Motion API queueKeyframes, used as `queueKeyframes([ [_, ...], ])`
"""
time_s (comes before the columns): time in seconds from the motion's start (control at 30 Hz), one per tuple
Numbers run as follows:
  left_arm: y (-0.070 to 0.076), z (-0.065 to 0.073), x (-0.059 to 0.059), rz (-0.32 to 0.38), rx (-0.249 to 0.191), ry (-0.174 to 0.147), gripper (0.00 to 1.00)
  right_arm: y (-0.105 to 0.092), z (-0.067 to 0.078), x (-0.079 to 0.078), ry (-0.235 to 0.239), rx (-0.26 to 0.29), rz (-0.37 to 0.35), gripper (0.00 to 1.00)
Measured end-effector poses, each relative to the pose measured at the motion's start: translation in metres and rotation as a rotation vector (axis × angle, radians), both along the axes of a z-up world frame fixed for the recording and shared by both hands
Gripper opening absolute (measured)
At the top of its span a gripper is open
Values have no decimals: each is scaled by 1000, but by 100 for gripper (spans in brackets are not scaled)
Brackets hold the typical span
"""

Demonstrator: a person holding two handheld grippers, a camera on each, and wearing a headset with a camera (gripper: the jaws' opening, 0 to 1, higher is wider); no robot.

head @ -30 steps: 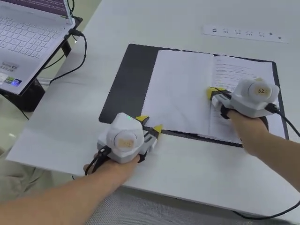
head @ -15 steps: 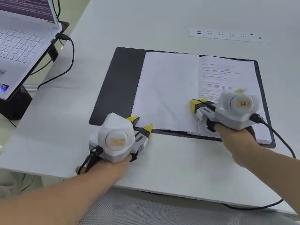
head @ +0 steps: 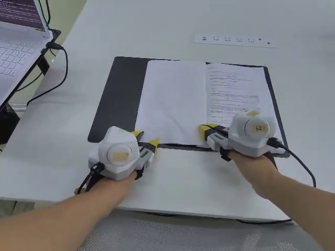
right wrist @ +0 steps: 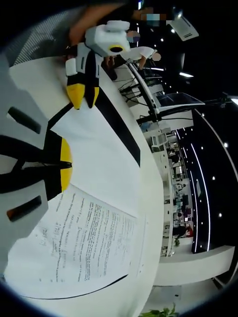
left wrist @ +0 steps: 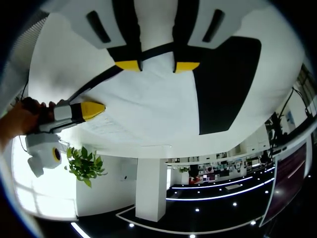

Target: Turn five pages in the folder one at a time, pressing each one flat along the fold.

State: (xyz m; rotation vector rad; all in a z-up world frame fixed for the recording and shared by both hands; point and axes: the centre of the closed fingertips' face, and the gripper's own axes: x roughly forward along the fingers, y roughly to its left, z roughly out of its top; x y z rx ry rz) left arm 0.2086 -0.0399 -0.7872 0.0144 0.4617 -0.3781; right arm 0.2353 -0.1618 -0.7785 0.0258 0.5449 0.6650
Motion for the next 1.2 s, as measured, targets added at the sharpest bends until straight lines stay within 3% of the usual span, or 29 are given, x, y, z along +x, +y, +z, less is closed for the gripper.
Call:
queueKeyframes([
  [0.67,0,0,1,-2,1,-2,23,-3,-3,-34,38,23,-5,0],
  [1.0,0,0,0,-5,10,7,23,-1,-2,-53,90,40,8,0],
  [1.2,0,1,1,-6,17,20,23,1,7,-60,93,61,21,0],
])
